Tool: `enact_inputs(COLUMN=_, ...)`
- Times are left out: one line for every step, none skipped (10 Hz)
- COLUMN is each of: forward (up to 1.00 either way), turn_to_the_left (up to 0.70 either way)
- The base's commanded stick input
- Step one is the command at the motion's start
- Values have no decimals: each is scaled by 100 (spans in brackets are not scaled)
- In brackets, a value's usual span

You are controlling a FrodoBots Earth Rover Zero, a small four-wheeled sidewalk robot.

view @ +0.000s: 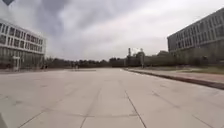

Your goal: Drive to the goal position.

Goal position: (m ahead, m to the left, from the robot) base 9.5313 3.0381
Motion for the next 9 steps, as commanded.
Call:
enact_inputs(forward=50, turn_to_the_left=0)
enact_inputs(forward=50, turn_to_the_left=0)
enact_inputs(forward=50, turn_to_the_left=0)
enact_inputs(forward=50, turn_to_the_left=0)
enact_inputs(forward=50, turn_to_the_left=0)
enact_inputs(forward=50, turn_to_the_left=0)
enact_inputs(forward=50, turn_to_the_left=0)
enact_inputs(forward=50, turn_to_the_left=0)
enact_inputs(forward=50, turn_to_the_left=0)
